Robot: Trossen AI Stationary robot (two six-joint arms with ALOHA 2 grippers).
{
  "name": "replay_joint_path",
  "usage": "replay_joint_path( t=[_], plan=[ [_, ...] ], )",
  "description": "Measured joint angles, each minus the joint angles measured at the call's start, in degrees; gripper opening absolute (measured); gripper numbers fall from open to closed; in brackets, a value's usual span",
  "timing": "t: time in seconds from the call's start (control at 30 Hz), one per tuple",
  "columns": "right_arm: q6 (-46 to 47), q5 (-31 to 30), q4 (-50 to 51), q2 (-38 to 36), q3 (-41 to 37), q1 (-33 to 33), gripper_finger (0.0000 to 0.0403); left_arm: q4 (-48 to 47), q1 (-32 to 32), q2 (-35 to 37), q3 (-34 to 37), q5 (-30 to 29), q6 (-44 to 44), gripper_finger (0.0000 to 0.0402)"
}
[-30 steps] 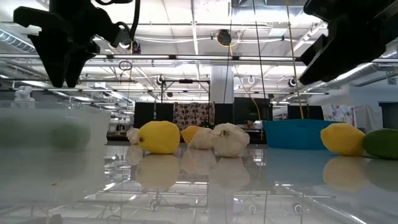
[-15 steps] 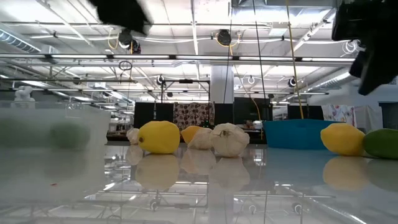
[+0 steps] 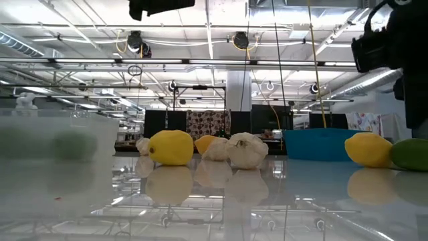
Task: Sort produce into baskets
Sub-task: Put the green lime into the transparent bin
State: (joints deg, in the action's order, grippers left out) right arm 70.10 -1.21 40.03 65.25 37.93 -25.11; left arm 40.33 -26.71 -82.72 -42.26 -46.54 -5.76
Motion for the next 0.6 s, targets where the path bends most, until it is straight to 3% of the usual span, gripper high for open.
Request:
replay_joint_path(
  t=[0.17, 0.6],
  plan=[
    [2.56, -0.13, 1.06, 2.98, 0.0, 0.7, 0.0278, -0.5, 0.52, 0.05, 0.0, 4.28, -1.28, 0.0267],
    [3.26, 0.04, -1.15, 10.71, 0.0, 0.66, 0.0278, -3.91, 0.8, 0.25, 1.0, 3.38, -4.06, 0.0267]
  ],
)
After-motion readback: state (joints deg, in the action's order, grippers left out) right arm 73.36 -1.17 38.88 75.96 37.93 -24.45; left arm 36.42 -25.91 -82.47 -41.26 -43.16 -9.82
